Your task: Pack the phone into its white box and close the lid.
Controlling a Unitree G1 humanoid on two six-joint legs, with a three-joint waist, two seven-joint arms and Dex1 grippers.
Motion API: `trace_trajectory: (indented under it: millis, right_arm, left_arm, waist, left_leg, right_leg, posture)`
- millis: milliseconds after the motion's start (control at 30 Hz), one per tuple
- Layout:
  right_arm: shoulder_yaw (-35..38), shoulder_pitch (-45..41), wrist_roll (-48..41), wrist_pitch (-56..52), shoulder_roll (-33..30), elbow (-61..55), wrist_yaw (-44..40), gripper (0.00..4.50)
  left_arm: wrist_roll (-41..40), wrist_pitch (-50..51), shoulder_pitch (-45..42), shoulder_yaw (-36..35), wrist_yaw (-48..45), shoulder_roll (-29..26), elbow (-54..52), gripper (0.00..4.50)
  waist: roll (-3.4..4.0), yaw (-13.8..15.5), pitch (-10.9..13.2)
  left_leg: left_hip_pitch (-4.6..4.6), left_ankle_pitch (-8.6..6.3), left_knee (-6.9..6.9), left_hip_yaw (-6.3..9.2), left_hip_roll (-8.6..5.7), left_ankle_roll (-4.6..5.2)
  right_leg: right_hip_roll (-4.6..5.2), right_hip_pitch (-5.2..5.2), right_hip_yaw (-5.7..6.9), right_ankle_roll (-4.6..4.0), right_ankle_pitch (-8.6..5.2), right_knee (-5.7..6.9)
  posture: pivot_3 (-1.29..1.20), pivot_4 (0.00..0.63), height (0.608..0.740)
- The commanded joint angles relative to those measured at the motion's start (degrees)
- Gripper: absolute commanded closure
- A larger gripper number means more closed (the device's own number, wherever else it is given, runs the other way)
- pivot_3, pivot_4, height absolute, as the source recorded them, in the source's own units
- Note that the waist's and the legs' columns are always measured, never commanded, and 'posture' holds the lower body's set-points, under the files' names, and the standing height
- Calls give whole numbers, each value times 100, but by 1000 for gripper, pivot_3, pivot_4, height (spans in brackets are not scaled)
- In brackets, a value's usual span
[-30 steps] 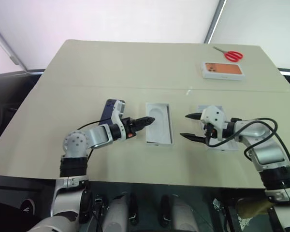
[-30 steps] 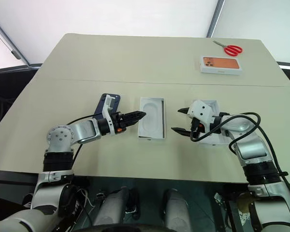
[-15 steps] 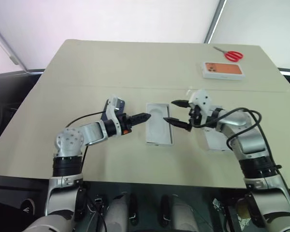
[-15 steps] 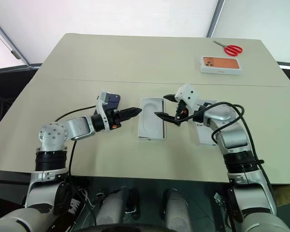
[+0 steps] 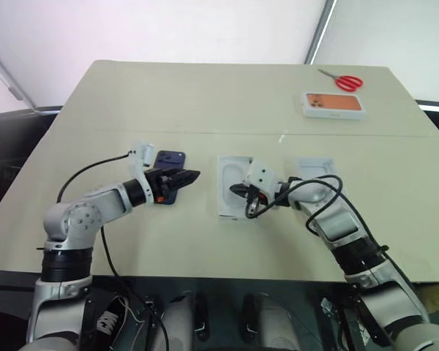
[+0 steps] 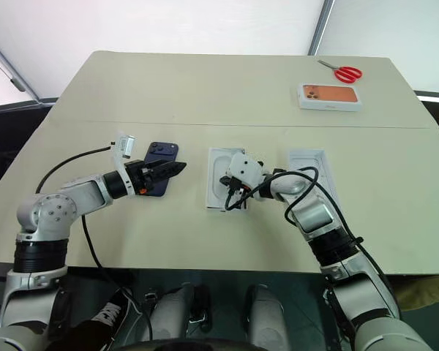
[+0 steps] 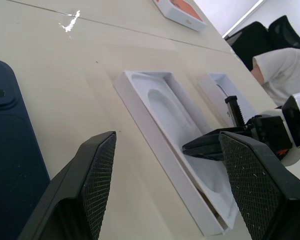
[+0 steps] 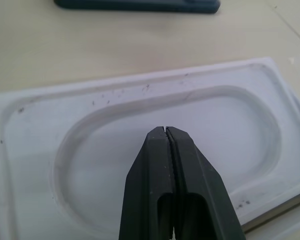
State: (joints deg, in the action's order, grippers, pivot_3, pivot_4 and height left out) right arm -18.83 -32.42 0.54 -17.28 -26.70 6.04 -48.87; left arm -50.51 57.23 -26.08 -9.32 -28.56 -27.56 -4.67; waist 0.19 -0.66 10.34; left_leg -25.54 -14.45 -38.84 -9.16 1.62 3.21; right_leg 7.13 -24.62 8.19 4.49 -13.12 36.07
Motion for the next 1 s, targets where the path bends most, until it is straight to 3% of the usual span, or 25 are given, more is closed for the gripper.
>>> trace_trajectory:
  millis: [33, 333, 633, 867, 1000]
  right_arm:
    - [-73, -131, 227, 160, -164, -51, -110, 4449]
    - [-110, -131, 454, 179, -377, -142, -364, 4449]
    - [258, -273, 120, 178, 46, -163, -100, 4449]
    - [-20, -285, 570, 628, -22, 249, -26, 4449]
    - [372, -725, 146, 312, 346, 325, 92, 4449]
  left_arm:
    - [70, -90, 11, -67, 12, 45, -152, 1023]
    - [114, -3, -52, -141, 107, 210, -62, 1023]
    - [183, -65, -62, -177, 41, 170, -48, 1023]
    - [232, -20, -78, -368, -159, -295, 119, 1023]
    - [499, -230, -103, -449, -449, -773, 499, 1023]
  waist:
    - [0, -6, 0]
    - [0, -3, 0]
    - [0, -18, 1]
    - [1, -24, 2]
    - [3, -40, 4]
  left_leg:
    - [0, 0, 1, 0, 0, 0]
    - [2, 1, 2, 0, 1, -1]
    - [1, 3, 2, -1, 4, -2]
    - [1, 2, 3, -1, 4, -3]
    - [0, 5, 6, -4, 7, -7]
  right_leg:
    - [-1, -1, 0, 0, 0, 0]
    - [-3, 1, 1, 1, 0, 0]
    - [-10, 1, 1, 2, 1, 1]
    - [-13, -1, 0, 1, 0, 1]
    - [-19, -6, 0, 1, 1, 2]
  posture:
    - [0, 150, 738]
    - [0, 150, 738]
    - [0, 150, 738]
    - [0, 150, 738]
    - [0, 150, 738]
